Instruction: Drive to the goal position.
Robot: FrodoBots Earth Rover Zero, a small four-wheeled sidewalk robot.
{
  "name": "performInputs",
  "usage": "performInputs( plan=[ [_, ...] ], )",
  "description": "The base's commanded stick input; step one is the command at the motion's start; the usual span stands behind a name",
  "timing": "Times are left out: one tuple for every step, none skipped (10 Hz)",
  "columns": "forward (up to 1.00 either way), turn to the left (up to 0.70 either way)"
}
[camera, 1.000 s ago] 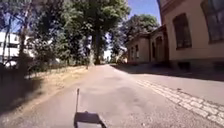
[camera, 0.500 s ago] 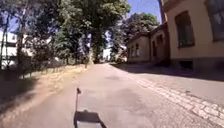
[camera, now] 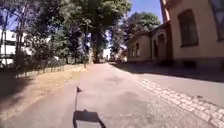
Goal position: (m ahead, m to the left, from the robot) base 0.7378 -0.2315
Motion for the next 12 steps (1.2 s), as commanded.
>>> performInputs(
  plan=[
    [0.70, 0.00],
    [0.70, 0.00],
    [0.70, 0.00],
    [0.70, 0.01],
    [0.70, 0.02],
    [0.70, 0.04],
    [0.70, 0.05],
    [0.70, 0.06],
    [0.70, 0.09],
    [0.70, 0.07],
    [0.70, 0.03],
    [0.70, 0.00]
  ],
)
